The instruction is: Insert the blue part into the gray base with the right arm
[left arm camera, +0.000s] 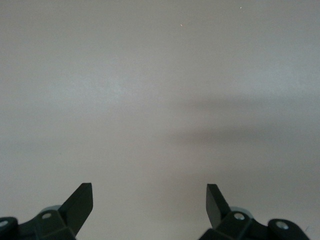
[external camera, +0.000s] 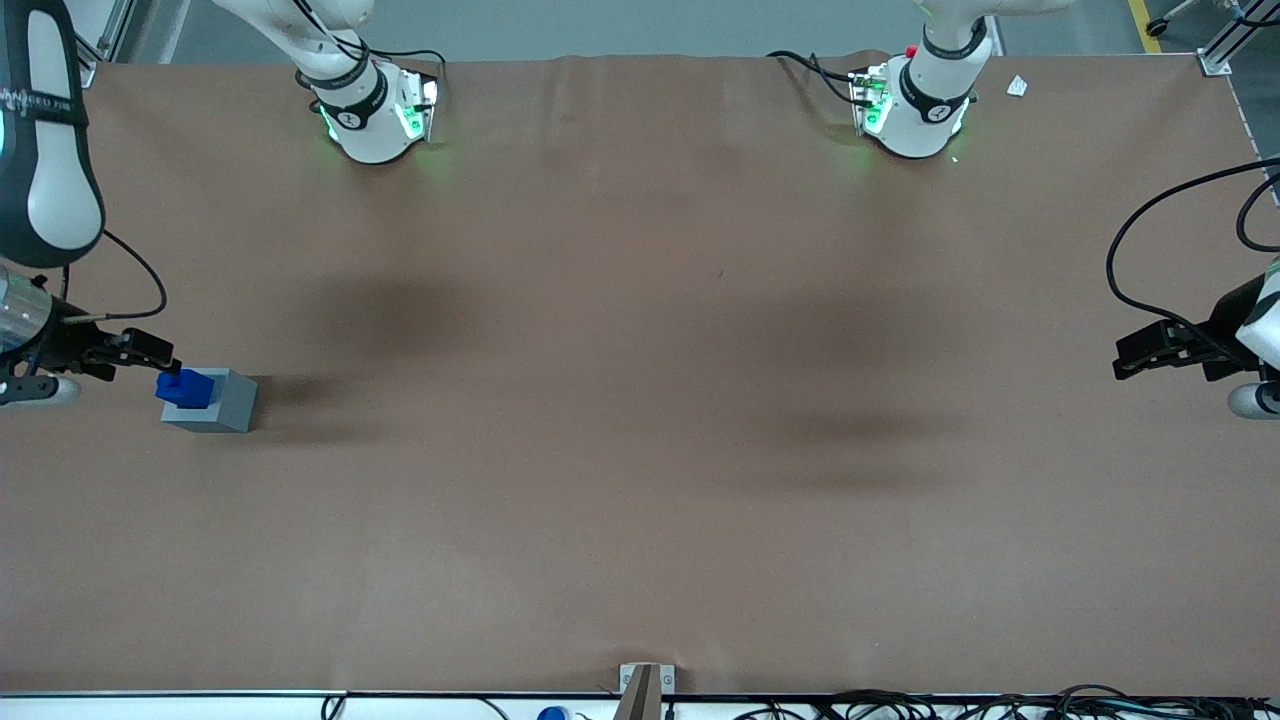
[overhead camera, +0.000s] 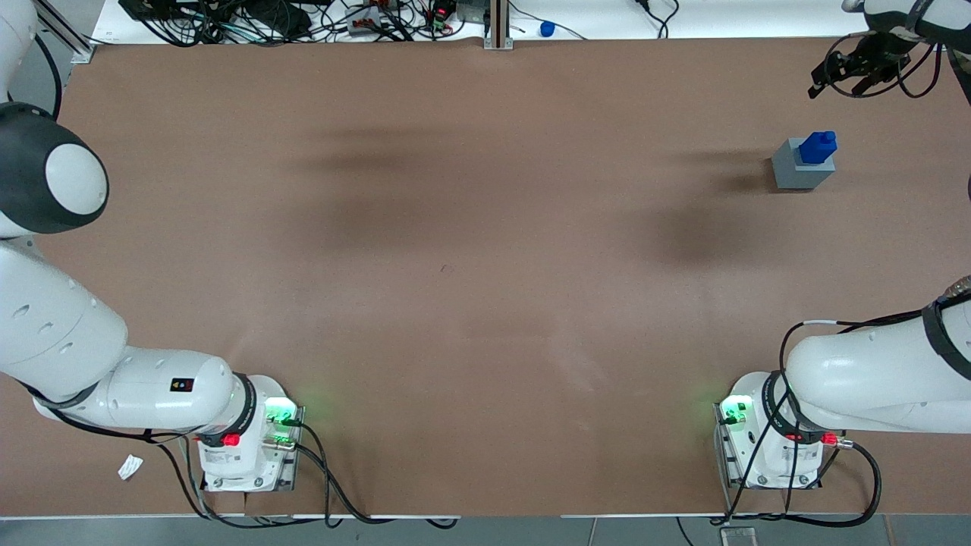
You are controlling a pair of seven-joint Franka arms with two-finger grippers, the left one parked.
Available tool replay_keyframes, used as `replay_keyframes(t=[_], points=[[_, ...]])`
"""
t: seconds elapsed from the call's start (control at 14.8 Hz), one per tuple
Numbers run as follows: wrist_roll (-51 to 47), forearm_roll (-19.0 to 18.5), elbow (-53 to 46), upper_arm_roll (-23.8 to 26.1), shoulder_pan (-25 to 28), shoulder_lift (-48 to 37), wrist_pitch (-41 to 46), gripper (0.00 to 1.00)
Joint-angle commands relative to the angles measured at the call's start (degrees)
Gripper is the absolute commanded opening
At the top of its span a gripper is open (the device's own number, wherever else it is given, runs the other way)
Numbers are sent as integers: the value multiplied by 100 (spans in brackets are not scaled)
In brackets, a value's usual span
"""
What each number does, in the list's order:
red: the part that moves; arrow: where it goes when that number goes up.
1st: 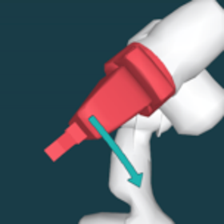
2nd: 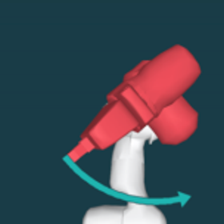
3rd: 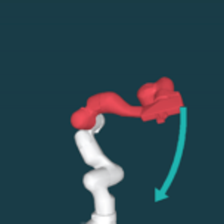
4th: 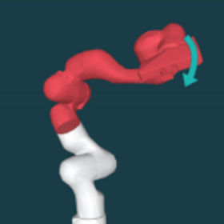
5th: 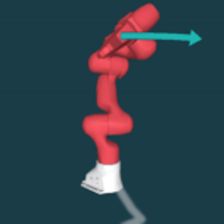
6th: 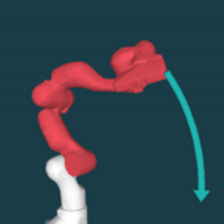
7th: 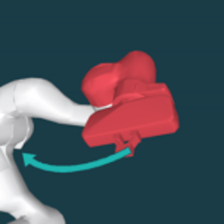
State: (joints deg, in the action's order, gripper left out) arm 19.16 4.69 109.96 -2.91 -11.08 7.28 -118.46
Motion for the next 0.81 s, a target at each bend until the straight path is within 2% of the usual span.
replay_keyframes(t=[0.0,0.41,0.74], points=[[-253,85,139,-8,211,-419,218,100],[-1158,85,139,-16,712,-903,525,100],[-1336,76,-149,1,906,-1220,972,100]])
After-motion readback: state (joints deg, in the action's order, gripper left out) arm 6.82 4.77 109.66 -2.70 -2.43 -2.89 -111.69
